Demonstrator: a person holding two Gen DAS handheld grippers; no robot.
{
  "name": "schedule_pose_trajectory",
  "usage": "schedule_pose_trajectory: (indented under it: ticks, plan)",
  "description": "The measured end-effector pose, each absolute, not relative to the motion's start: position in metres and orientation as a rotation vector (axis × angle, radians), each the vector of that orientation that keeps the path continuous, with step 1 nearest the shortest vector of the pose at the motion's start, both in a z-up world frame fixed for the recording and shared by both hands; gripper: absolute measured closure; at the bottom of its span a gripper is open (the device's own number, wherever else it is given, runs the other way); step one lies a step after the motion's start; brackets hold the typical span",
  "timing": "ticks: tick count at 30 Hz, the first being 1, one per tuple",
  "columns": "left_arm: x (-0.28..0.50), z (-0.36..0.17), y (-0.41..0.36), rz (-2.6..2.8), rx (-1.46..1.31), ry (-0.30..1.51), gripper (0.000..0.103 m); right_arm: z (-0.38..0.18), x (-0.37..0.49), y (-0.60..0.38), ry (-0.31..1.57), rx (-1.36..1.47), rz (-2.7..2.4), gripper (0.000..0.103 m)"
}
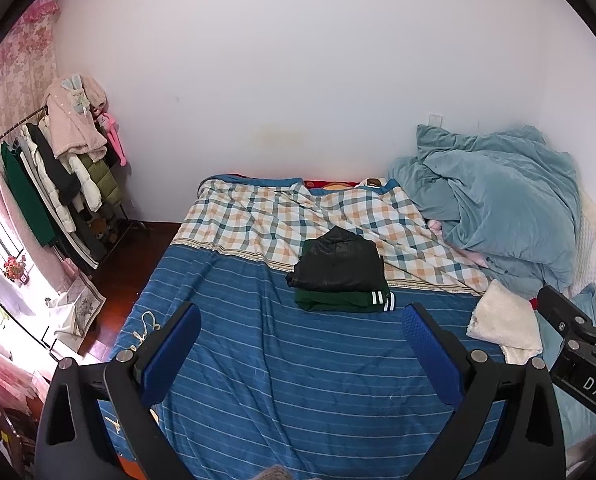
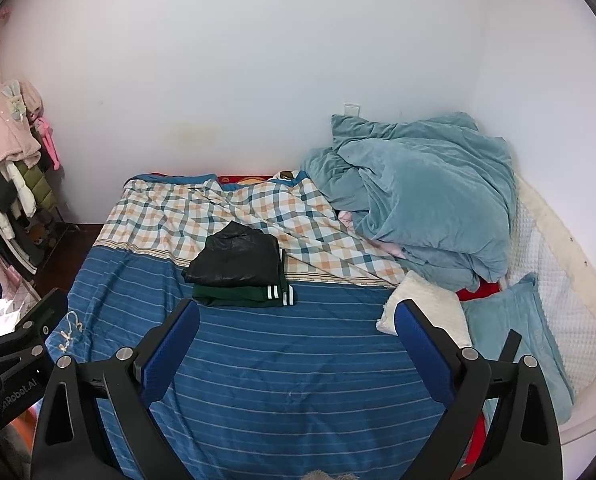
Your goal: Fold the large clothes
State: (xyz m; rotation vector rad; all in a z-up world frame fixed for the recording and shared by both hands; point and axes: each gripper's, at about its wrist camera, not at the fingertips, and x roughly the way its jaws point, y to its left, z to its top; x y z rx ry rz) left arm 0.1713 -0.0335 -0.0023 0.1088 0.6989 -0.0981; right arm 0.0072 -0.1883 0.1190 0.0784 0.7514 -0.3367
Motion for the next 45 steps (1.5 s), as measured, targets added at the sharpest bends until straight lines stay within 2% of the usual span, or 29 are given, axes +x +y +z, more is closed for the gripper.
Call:
schedule_pose_trajectory:
  ticks: [45]
  plan:
    - [0.162, 0.009, -0.034, -0.101, 0.124, 0.685, 0.000, 0.113, 0.012, -0.189, 0.753, 0.073, -0.310, 0.003]
